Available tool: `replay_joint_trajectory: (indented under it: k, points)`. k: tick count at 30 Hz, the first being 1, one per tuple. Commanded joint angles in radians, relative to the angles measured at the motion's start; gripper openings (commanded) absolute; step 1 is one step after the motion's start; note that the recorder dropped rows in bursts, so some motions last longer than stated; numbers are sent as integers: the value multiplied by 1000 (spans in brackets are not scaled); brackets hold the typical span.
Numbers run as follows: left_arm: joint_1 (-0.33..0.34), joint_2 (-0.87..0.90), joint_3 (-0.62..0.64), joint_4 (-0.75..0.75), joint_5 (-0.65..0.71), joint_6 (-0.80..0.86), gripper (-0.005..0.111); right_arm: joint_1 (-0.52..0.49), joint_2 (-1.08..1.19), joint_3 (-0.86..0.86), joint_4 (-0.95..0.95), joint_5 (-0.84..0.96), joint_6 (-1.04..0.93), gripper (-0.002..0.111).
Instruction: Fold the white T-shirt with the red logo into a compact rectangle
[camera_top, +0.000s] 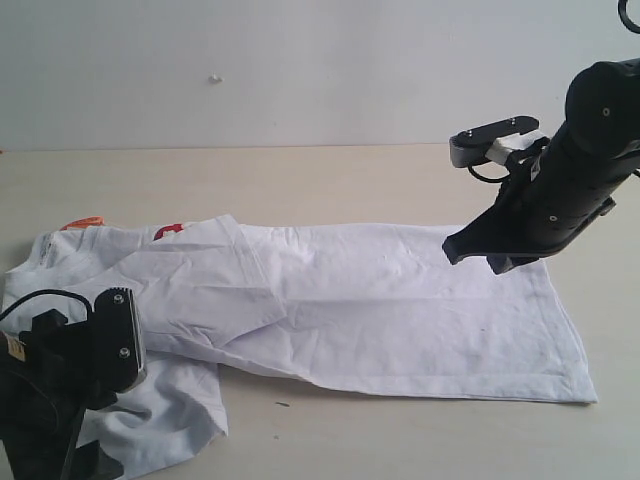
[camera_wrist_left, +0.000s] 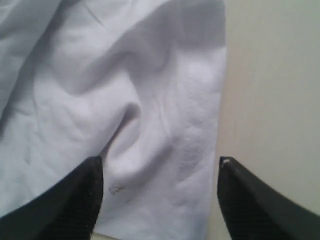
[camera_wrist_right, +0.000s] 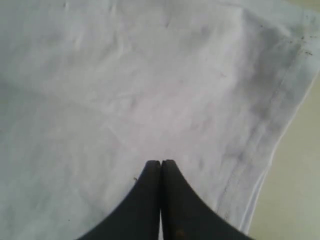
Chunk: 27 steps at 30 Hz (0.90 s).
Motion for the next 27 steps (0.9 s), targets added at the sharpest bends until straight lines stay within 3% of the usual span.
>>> replay_joint_trajectory:
  k: [1,13,16,19,22,27]
  points:
    - [-5,3,4,-5,12,2,64,-4,-10,4,-1,3,-5,0]
    - [-5,67,4,-21,29,2,62,-4,-10,4,-1,3,-5,0]
    - [-5,91,4,-21,8,2,40,-4,-10,4,-1,3,-5,0]
    - [-5,119,4,-23,1,2,3,-4,-10,4,-1,3,-5,0]
    - [-5,115,2,-27,10,0,0,-4,-10,4,-1,12,-5,0]
    - [-5,-32,-90,-84,234,0,0,-4,-10,4,-1,19,-5,0]
